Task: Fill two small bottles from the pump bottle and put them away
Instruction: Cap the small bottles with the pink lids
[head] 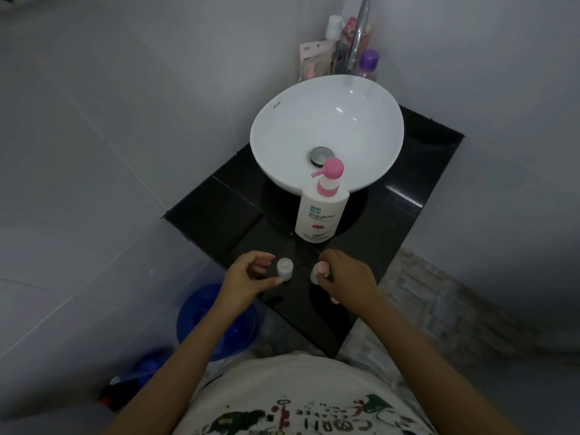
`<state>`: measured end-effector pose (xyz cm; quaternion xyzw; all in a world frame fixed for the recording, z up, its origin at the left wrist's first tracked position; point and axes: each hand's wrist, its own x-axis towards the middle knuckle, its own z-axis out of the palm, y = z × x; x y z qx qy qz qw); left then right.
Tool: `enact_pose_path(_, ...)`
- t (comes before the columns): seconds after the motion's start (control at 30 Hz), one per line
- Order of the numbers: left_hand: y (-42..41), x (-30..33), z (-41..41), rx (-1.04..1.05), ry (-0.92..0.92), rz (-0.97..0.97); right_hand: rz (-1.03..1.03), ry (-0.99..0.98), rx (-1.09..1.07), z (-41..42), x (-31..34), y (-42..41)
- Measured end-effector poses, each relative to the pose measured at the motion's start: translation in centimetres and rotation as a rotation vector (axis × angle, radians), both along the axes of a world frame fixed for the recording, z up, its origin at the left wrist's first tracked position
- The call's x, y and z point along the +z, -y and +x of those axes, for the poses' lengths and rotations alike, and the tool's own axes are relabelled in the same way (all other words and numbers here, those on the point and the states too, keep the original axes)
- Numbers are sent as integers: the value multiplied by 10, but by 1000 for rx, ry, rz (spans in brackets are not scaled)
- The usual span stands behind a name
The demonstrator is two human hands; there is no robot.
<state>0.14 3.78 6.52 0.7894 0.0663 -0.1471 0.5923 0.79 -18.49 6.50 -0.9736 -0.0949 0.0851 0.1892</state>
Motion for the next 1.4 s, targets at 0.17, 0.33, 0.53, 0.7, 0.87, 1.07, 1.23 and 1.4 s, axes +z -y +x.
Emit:
enact_pose_path(0.17,8,-29,7,-30,-19,84,-23,-97,-59,-2,-3,6)
enact_pose_path(0.33,16,-46,15,-69,36,99,47,-128,-215,-13,-5,21)
enact_pose_path(0.53,17,-47,19,-87,46,19,4,-252,-239,-21,-17,25)
enact_pose_path(0.7,8,-25,17,-29,53,-79,-97,-325,-174,-22,-29,17)
enact_pose_path(0.87,0,7,8,-3,42,-212,-51,-383,-207,-18,-29,13)
enact_pose_path(1.07,5,50,3,-39,100,-259,654,-206,-582,-9,49,28)
enact_pose_path(1.23,19,78,4,-138,150,-292,999,-29,-318,-8,133,20)
enact_pose_path(1.4,30,96,4,-268,153,-267,910,-8,-201,-11,148,14)
